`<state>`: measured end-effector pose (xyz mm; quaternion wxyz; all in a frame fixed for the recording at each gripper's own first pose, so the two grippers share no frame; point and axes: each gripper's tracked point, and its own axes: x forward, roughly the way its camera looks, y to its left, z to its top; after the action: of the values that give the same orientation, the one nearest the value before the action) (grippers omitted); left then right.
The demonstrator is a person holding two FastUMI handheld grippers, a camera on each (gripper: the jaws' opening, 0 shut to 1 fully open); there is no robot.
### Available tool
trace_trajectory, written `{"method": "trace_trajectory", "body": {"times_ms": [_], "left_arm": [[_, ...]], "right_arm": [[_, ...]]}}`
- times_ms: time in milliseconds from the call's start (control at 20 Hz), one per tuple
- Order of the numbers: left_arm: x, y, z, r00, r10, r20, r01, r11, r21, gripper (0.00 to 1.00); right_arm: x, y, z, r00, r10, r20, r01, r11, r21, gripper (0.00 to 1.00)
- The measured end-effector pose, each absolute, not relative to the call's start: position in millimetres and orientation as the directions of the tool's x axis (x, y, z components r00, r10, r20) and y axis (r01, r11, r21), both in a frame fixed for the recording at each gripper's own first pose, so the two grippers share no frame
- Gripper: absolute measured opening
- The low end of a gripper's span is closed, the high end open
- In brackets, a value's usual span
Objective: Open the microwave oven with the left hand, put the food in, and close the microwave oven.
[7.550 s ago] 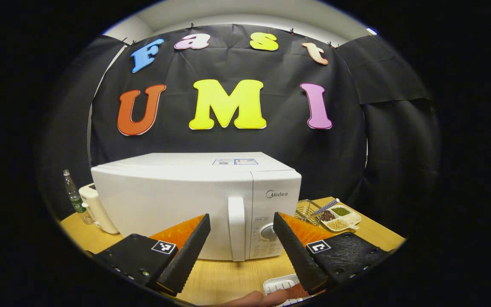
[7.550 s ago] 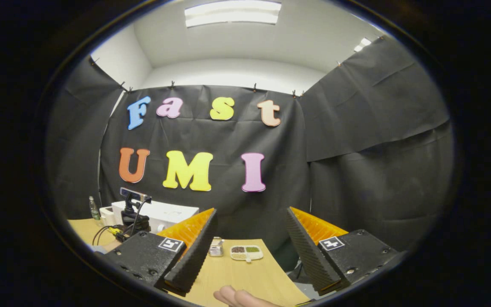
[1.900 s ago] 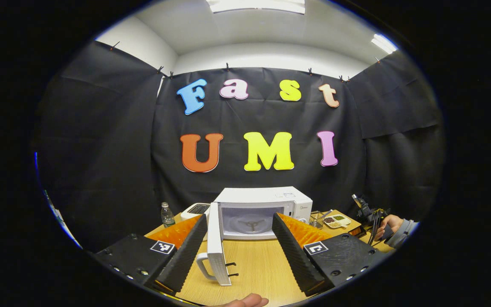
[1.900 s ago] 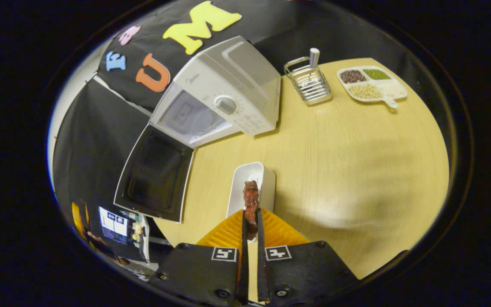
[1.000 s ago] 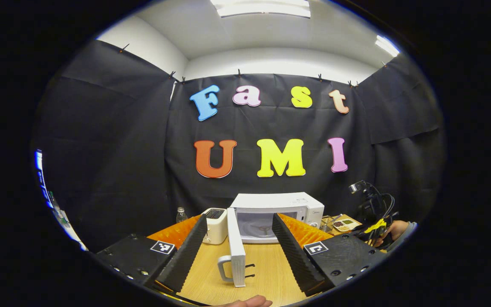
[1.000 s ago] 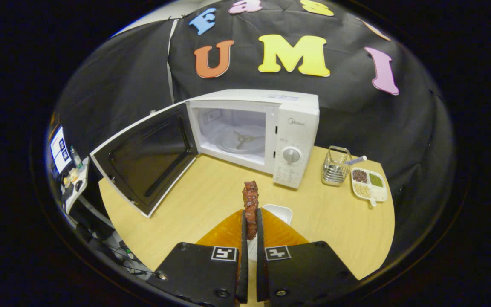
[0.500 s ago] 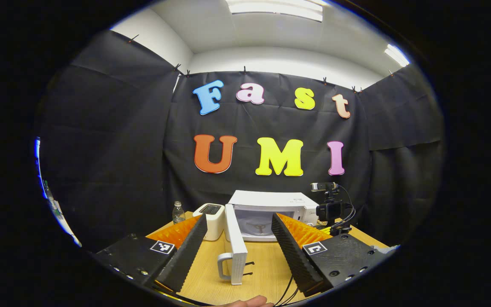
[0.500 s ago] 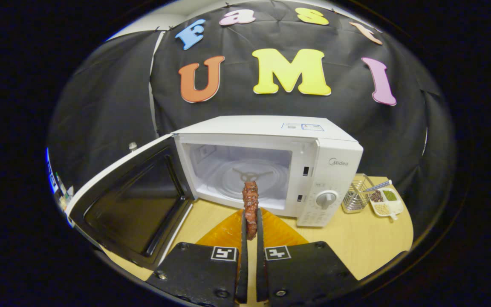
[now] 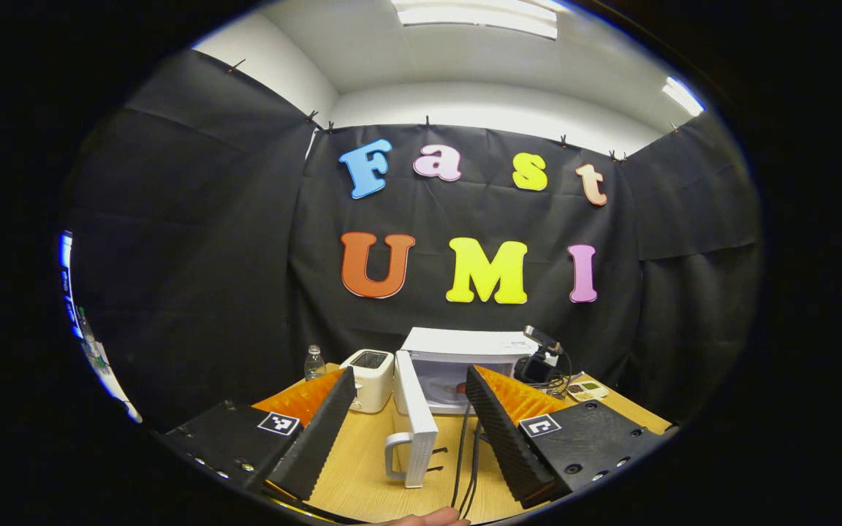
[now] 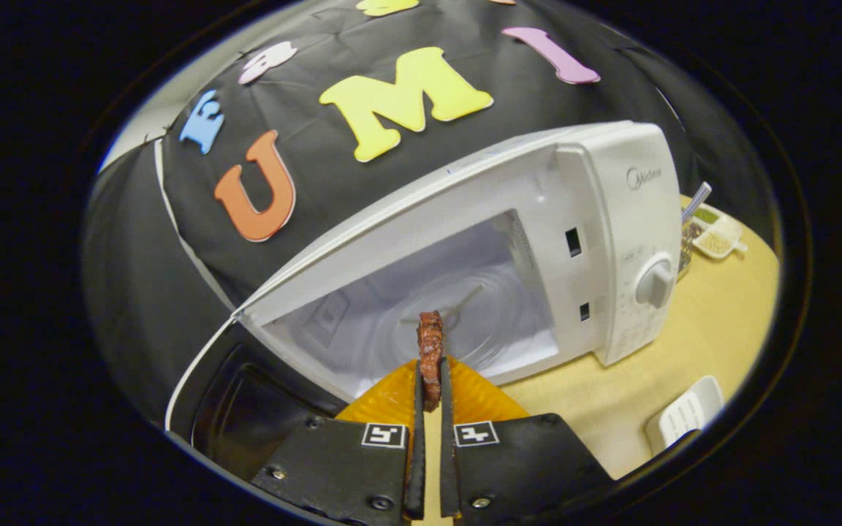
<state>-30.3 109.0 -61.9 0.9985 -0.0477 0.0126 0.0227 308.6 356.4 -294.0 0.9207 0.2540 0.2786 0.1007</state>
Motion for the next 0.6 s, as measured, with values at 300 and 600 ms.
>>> {"method": "trace_trajectory", "body": {"times_ms": [300, 600], "left_arm": [[-22, 100, -76, 0.998, 0.016, -0.064, -0.020, 0.997, -0.071, 0.93], [-7, 107, -105, 0.991, 0.027, -0.128, -0.033, 0.998, -0.046, 0.93]], "right_arm": [[345, 380, -331, 0.853, 0.246, -0.460, 0.106, 0.781, 0.615, 0.11], [365, 389, -353, 0.892, 0.182, -0.413, 0.179, 0.697, 0.694, 0.11]]}}
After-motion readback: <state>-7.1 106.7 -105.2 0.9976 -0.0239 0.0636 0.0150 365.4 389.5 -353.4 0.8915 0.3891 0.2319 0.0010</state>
